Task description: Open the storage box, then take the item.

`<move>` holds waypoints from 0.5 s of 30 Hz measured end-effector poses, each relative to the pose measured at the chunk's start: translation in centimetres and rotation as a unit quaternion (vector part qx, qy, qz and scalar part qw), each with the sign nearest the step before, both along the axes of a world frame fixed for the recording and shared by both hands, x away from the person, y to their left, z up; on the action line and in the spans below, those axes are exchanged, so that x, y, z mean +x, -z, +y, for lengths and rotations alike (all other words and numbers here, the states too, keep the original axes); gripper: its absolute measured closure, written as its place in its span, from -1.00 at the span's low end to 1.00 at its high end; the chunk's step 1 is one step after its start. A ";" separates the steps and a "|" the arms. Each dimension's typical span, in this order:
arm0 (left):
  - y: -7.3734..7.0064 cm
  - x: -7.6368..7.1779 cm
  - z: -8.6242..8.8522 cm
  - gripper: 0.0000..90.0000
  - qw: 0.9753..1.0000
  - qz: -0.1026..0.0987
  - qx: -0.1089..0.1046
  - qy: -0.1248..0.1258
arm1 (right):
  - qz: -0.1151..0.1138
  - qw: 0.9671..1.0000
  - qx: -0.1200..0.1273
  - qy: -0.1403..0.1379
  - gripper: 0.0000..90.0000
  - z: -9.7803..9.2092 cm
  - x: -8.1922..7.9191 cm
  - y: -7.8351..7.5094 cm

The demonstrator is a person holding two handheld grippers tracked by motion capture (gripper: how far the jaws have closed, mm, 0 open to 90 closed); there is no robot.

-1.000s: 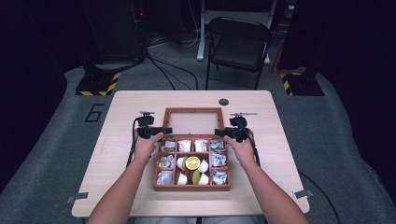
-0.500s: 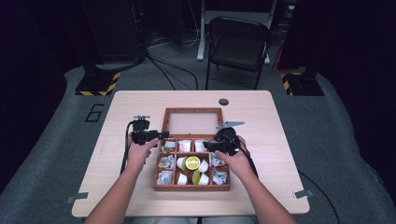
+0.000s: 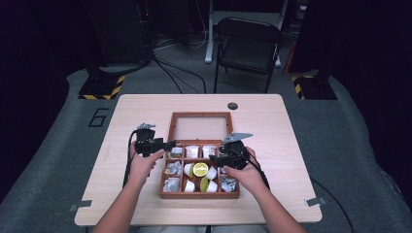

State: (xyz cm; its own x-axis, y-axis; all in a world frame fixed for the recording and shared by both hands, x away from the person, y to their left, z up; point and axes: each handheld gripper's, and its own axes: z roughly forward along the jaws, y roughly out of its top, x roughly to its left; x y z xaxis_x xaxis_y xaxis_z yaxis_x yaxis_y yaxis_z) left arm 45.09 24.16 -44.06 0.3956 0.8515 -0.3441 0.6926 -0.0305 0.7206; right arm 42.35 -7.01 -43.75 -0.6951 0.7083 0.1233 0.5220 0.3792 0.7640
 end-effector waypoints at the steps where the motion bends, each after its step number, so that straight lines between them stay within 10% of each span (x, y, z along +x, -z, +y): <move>1: -0.1 -0.1 0.0 -0.26 1.000 -0.003 -0.001 0.002 | 0.000 1.000 0.008 -0.002 0.00 0.0 -0.2 -0.1; 15: -0.3 -1.2 0.2 -0.20 0.999 -0.025 0.011 0.021 | -0.001 0.999 0.001 -0.034 -0.16 1.6 -1.2 0.6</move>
